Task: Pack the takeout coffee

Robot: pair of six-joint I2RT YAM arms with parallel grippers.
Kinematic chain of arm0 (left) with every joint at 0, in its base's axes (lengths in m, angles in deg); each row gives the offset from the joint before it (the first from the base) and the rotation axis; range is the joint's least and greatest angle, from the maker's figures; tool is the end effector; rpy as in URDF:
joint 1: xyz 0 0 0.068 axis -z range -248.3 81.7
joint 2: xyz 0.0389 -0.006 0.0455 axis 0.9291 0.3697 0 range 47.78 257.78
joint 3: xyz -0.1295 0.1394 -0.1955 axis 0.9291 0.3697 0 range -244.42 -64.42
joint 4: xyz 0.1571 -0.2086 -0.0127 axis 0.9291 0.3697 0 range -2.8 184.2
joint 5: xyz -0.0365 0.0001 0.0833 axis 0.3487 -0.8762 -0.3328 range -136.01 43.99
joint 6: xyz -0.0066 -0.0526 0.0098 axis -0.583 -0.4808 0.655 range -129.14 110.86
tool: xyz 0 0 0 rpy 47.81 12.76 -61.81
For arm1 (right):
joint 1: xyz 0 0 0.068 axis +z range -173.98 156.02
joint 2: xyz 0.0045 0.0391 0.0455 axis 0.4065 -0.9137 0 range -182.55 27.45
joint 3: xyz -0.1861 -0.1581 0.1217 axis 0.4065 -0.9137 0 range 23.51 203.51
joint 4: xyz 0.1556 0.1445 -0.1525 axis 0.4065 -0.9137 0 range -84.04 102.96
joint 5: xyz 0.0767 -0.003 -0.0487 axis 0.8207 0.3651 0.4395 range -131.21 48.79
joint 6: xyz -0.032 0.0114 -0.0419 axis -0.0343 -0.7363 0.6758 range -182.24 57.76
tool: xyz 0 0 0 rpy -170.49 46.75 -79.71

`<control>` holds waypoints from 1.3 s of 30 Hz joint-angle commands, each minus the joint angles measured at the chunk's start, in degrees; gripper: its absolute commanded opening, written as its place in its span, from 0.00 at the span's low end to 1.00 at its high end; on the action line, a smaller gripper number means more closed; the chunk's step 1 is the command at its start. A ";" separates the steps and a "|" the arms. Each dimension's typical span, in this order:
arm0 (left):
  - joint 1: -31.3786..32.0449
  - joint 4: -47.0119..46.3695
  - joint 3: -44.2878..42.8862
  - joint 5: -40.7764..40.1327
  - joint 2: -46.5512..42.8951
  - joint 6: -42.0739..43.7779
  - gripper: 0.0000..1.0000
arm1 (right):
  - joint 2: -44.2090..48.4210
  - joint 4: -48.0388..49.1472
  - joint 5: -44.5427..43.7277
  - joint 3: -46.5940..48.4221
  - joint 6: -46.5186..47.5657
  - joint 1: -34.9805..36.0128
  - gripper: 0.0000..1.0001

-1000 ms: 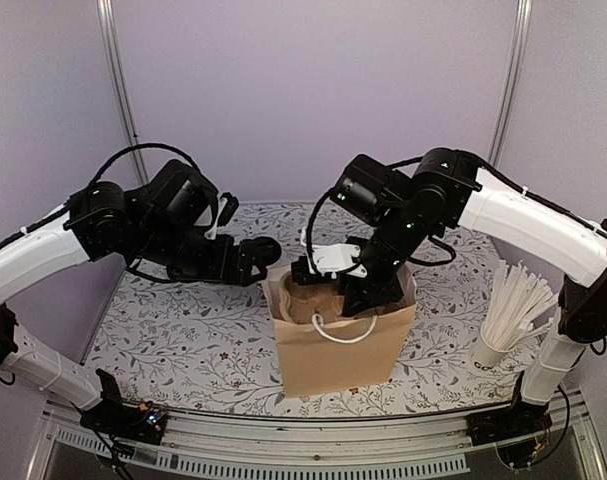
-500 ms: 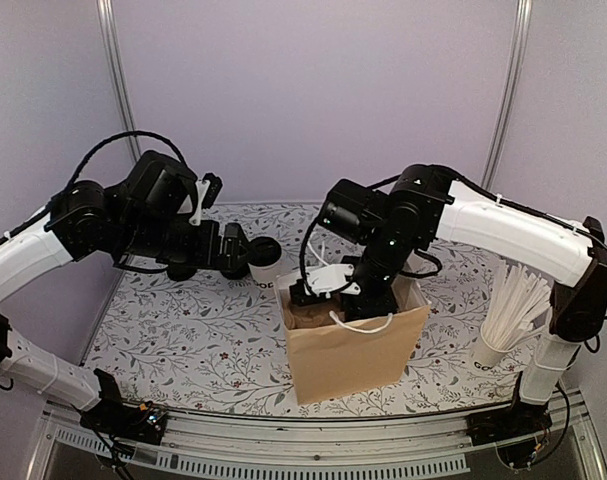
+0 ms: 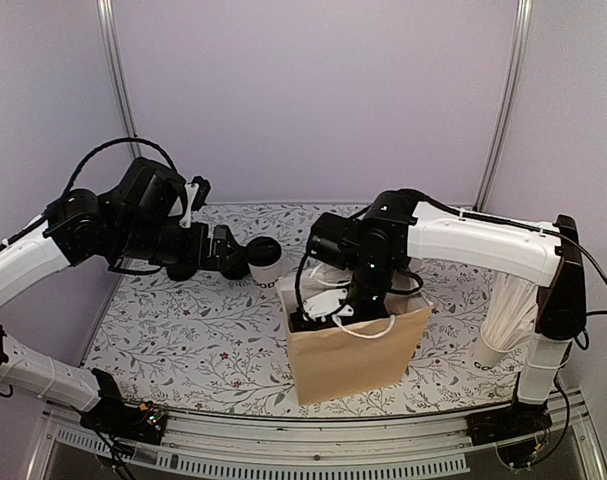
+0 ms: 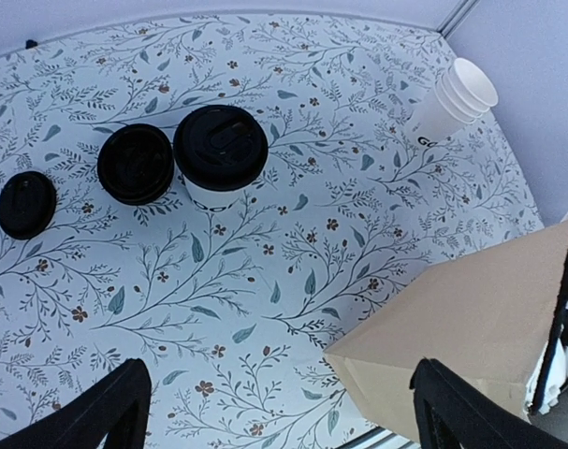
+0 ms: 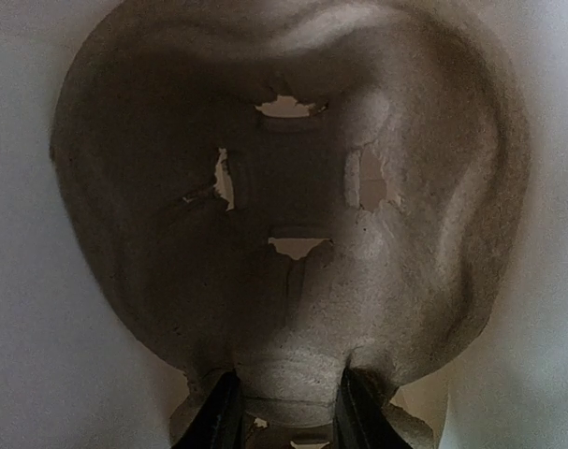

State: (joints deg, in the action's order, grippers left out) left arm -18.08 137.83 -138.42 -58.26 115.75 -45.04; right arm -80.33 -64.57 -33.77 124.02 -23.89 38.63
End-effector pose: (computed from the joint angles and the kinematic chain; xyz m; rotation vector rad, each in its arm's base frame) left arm 0.1567 -0.1763 0.3672 0.1904 2.3735 -0.4929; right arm 0.1621 0.3227 0.2845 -2.3757 1.9480 0.2246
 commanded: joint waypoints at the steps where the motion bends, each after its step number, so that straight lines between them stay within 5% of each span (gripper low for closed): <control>1: -1.18 -2.47 2.65 0.98 -1.78 0.89 1.00 | -1.58 0.36 0.89 -1.54 0.24 0.23 0.30; 18: -2.46 -3.36 7.91 1.51 -5.70 0.54 1.00 | -6.62 4.27 2.88 -5.85 0.15 0.23 0.34; 30: -2.50 -3.57 6.96 3.02 -5.05 0.47 1.00 | -3.70 -0.84 2.58 1.58 1.20 0.28 0.69; 39: -2.41 -9.07 3.23 11.16 -0.81 7.36 1.00 | 1.18 -0.67 4.92 4.80 1.39 0.36 0.77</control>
State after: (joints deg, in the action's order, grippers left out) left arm -19.92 134.64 -132.19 -53.03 113.26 -43.23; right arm -82.91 -64.14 -31.08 125.47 -23.10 38.63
